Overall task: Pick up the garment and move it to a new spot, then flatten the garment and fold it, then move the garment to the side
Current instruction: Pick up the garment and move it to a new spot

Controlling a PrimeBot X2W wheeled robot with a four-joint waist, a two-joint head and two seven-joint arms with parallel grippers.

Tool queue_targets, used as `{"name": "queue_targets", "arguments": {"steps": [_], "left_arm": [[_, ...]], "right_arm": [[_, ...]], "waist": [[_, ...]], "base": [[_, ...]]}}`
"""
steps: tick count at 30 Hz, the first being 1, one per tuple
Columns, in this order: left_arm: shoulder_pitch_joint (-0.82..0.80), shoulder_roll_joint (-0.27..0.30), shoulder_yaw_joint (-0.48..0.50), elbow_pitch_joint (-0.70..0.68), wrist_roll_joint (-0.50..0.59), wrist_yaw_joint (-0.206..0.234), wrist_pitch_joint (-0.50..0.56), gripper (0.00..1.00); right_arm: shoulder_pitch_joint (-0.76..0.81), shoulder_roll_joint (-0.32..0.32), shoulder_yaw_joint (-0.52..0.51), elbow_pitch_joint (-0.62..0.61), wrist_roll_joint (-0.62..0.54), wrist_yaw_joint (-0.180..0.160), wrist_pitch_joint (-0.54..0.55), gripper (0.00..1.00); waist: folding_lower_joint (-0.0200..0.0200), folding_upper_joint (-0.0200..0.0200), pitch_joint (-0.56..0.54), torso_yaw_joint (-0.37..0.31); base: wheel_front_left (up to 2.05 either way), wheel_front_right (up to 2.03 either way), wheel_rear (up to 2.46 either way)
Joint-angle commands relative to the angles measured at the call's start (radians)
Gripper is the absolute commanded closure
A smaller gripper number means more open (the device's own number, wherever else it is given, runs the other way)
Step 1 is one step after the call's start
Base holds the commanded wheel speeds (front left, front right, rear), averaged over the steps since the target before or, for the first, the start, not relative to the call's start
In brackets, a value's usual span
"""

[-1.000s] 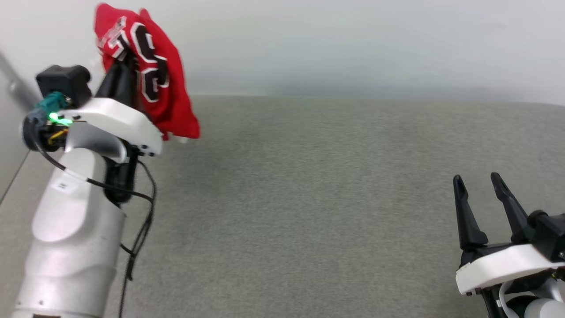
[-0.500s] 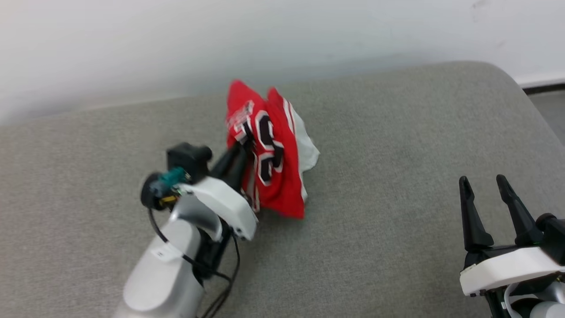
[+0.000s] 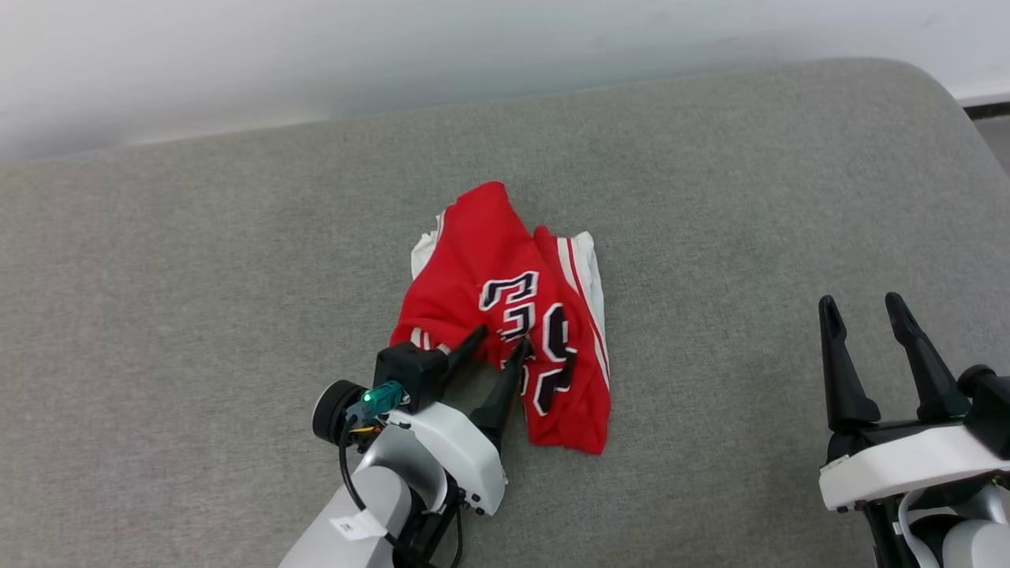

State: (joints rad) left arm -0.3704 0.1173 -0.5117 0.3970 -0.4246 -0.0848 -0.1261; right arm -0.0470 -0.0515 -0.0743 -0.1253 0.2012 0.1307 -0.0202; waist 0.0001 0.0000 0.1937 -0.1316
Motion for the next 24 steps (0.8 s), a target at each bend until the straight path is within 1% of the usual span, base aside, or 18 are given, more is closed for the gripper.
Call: {"name": "queue_targets", "arguments": {"steps": [1,4,7,8,13,18,24], "left_arm": [[0.011,0.001,-0.001,-0.01,0.01,0.008,-0.019,0.0],[0.014,0.002,0.007,-0.04,0.029,0.029,-0.069,0.0],[0.031,0.007,0.026,-0.075,0.04,0.061,-0.103,0.0],[0.049,0.015,0.055,-0.108,0.048,0.095,-0.123,0.0],[0.114,0.033,0.122,-0.16,0.07,0.176,-0.137,0.0],[0.204,0.058,0.192,-0.198,0.064,0.215,-0.141,0.0],[0.294,0.088,0.229,-0.228,0.076,0.225,-0.139,0.0]], "right_arm": [[-0.01,0.001,0.0,0.003,-0.008,0.0,-0.002,0.0],[-0.004,0.002,-0.004,0.008,-0.016,0.0,0.003,0.0],[0.013,0.002,-0.004,0.009,-0.021,0.0,0.011,0.0],[0.031,0.002,-0.006,0.007,-0.027,0.0,0.022,0.0],[0.065,0.002,-0.002,0.001,-0.034,0.0,0.042,0.0],[0.101,0.002,0.001,-0.005,-0.038,0.0,0.057,0.0],[0.138,0.002,0.007,-0.004,-0.041,0.0,0.069,0.0]], "waist": [[-0.0001,0.0,-0.018,0.013],[-0.0001,0.0,-0.05,0.034],[-0.0001,0.0,-0.083,0.054],[-0.0001,0.0,-0.114,0.075],[-0.0001,0.0,-0.162,0.101],[-0.0001,0.0,-0.204,0.117],[-0.0001,0.0,-0.232,0.119]], "base": [[0.0,0.0,0.0],[0.0,0.0,0.0],[0.0,0.0,0.0],[0.0,0.0,0.0],[0.0,0.0,0.0],[0.0,0.0,0.0],[0.0,0.0,0.0]]}}
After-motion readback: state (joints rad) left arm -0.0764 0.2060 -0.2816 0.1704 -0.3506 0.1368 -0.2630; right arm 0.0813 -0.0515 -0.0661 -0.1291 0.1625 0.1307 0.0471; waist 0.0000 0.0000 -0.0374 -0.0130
